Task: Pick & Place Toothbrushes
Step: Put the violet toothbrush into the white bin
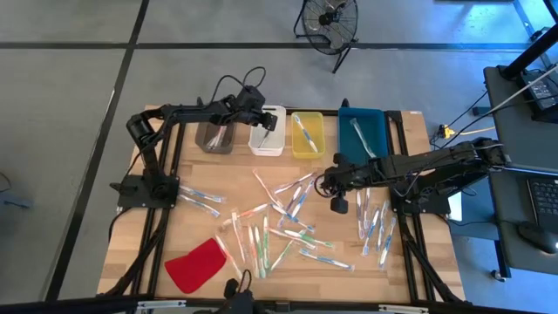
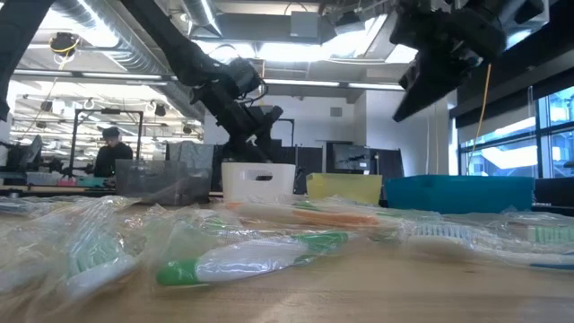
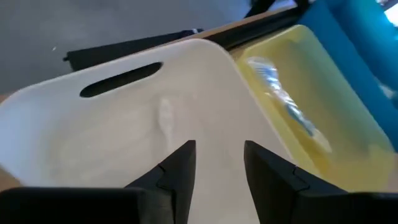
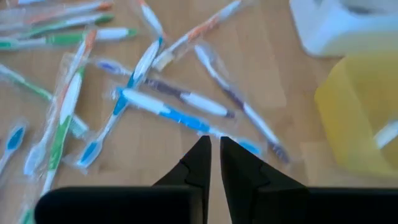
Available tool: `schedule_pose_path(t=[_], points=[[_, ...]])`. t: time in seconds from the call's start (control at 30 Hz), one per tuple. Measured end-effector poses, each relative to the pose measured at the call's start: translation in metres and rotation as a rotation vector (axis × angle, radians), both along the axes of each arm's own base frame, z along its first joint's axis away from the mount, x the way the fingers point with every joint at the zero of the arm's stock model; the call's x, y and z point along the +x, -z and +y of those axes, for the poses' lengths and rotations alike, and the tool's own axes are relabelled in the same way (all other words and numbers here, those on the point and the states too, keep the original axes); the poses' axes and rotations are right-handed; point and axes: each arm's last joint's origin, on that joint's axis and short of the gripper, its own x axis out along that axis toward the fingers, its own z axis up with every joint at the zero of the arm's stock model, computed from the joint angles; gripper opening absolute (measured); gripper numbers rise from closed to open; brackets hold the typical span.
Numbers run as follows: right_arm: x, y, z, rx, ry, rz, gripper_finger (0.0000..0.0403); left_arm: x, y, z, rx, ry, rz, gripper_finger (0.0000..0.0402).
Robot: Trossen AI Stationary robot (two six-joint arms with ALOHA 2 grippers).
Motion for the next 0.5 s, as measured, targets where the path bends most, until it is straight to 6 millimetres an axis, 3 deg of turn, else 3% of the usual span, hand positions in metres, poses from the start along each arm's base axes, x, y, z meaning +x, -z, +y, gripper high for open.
schedule_pose_path(t=[0.2, 0.5], points=[[-0.007, 0.004, 0.008, 0.049, 0.042, 0.065, 0.0027, 0.001, -0.017, -0.009, 0.043, 0.062, -0.032, 0.0121], [-0.018, 0.010, 0.018, 0.133, 0.154, 0.159, 0.0041, 0.016, -0.033, -0.043, 0.156, 0.245, -0.018, 0.0105]])
